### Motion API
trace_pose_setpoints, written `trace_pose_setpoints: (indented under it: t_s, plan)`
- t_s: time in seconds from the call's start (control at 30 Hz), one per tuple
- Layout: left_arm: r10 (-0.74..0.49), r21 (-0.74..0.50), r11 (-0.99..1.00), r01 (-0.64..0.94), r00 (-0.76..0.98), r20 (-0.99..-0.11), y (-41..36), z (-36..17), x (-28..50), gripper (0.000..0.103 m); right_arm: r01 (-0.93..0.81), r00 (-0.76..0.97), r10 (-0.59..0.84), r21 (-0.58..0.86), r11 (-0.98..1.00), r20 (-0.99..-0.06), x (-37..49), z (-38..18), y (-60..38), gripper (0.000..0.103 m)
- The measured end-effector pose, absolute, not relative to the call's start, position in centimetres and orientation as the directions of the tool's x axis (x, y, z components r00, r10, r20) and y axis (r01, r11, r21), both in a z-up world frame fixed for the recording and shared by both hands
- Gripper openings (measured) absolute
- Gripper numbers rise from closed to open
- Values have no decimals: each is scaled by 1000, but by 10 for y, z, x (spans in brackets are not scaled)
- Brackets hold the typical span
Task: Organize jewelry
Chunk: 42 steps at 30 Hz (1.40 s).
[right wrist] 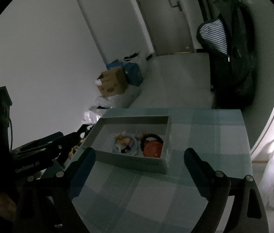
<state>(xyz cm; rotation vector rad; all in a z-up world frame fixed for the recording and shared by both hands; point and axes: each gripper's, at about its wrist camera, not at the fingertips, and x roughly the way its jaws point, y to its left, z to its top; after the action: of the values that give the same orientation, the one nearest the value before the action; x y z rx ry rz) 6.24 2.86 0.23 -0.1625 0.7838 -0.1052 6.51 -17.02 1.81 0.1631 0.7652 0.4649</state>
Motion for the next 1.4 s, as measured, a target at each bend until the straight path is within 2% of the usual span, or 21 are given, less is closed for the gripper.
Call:
trace_pose_setpoints:
  t_s: [1.4]
  plan:
    - [-144,-159,986,45,706,-693,22,5,63,71,-347,626,465,310,885,-626,63,21,-174,94]
